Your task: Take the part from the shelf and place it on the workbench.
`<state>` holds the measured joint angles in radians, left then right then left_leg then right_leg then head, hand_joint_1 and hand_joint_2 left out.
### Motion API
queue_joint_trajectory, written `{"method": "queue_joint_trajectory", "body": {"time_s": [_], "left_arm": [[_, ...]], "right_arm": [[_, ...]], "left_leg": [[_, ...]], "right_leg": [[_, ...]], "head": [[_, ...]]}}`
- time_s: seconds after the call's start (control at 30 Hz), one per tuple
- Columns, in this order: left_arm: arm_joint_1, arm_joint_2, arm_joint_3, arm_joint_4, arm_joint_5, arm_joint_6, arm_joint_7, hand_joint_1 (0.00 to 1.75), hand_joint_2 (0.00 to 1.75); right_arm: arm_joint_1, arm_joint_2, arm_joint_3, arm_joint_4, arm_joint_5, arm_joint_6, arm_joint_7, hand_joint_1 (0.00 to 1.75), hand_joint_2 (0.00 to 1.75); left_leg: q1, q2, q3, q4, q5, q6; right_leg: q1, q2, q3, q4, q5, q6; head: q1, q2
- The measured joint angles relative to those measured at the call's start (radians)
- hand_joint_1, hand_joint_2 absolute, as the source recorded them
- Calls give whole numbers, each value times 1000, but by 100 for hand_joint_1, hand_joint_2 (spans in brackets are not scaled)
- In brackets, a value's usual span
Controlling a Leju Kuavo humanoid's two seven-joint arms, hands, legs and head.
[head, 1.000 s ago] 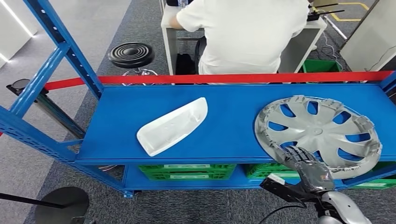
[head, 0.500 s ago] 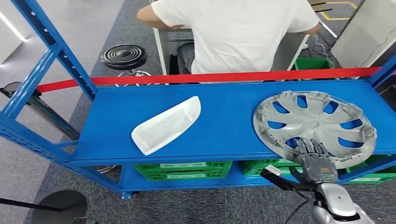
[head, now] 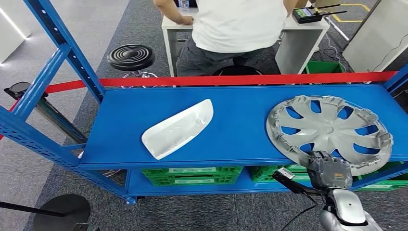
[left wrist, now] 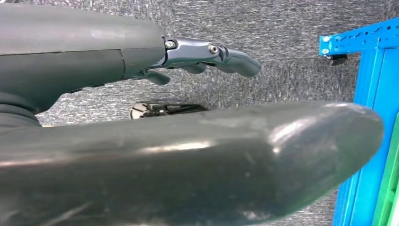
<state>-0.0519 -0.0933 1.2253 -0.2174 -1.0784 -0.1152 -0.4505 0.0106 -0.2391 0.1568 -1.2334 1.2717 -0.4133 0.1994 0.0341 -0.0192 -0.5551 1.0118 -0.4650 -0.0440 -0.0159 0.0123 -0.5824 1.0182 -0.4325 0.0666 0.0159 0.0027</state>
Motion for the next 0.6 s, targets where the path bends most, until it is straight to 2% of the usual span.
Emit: {"method": "queue_joint_trajectory", "body": {"time_s": [0.27,0.4,0.6], "left_arm": [[0,1,0,0,-1,-4,-14,0,0],[1,1,0,0,-4,-22,-74,0,175],[3,2,0,0,0,-28,-113,0,175]], "right_arm": [[2,12,-12,5,5,-28,-11,175,175],[26,17,-30,-16,-21,-76,-44,175,175],[89,35,-62,-125,-123,-109,-123,175,175]], "left_leg": [[0,0,0,0,1,1],[0,0,0,0,1,1],[0,0,-3,0,1,1]], "right_leg": [[0,0,0,0,0,0],[0,0,0,0,0,0],[0,0,-2,0,0,0]], "head": [[0,0],[0,0],[0,0]]}}
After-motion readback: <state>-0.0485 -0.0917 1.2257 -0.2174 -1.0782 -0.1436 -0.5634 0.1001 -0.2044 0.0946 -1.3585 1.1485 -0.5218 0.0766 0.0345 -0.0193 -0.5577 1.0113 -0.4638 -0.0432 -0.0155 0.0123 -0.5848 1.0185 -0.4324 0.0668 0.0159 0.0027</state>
